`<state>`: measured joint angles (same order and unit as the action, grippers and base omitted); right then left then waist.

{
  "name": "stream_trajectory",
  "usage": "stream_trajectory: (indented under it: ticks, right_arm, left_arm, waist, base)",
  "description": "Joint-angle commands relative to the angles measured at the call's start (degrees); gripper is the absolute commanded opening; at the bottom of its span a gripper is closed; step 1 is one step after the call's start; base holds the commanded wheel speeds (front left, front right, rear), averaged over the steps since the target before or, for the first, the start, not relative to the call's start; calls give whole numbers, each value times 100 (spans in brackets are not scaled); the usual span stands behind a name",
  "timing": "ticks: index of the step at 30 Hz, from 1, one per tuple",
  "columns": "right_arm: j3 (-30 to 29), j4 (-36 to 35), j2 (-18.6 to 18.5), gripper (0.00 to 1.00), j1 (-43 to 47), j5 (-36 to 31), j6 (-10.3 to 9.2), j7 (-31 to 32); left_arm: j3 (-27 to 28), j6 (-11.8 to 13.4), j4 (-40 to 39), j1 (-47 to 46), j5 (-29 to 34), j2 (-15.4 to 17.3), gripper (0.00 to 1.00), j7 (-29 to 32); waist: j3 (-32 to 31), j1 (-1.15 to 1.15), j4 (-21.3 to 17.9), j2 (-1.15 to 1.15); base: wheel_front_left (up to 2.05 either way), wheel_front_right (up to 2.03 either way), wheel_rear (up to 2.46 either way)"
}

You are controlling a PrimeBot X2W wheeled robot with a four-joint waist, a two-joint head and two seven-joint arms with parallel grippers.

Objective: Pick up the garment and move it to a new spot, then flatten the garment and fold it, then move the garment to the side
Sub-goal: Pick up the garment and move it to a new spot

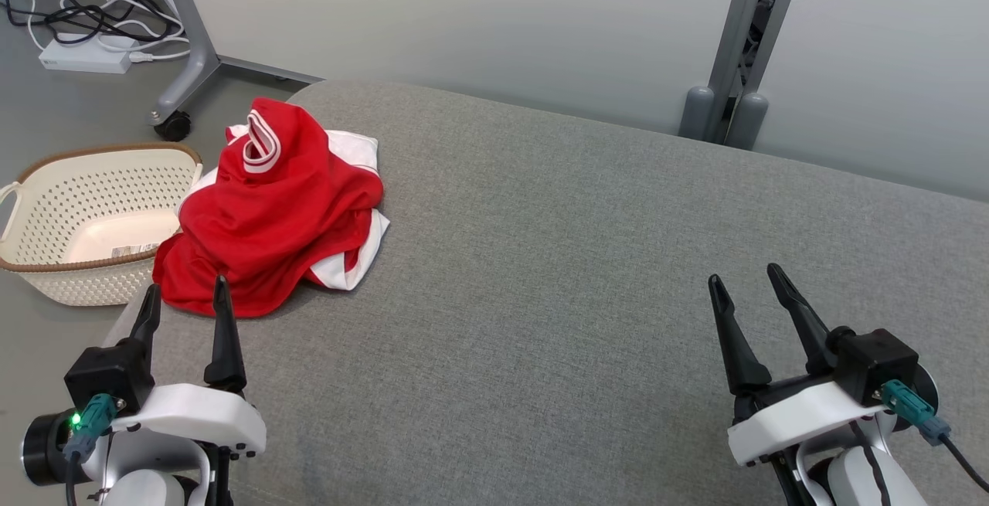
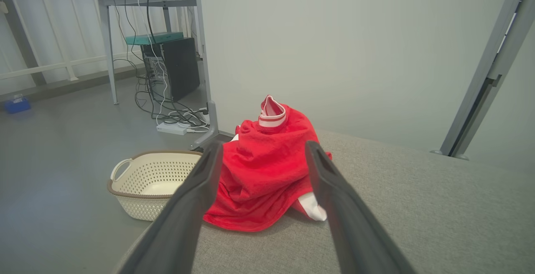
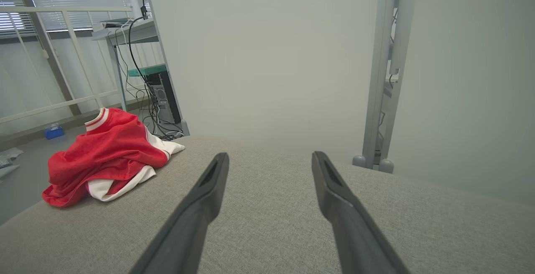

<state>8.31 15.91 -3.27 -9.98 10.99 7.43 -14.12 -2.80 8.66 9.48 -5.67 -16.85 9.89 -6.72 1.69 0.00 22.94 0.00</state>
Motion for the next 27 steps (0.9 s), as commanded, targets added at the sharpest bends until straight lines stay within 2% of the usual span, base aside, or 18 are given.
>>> stream_trajectory:
  ticks: [1,15,22,27]
  right_arm:
    - [12,27,-16,100,-12,35,11,-20]
    - [-21,42,-10,100,-50,36,11,-67]
    - [-9,-97,-57,100,-171,-13,11,-17]
    - [64,-227,-83,100,-286,-19,11,42]
  left_arm:
    - [5,32,-23,40,-27,31,100,2]
    - [53,-27,-350,-388,-209,57,100,-28]
    - [-22,-156,-788,-1805,-125,377,100,528]
    - [-68,-333,-246,-2984,-255,630,100,1258]
  waist:
    - [2,0,-5,0]
    - [43,0,6,0]
    - [248,0,-81,0]
    - [535,0,-319,0]
  base:
    - [0,0,0]
    - [0,0,0]
    - [0,0,0]
    - [0,0,0]
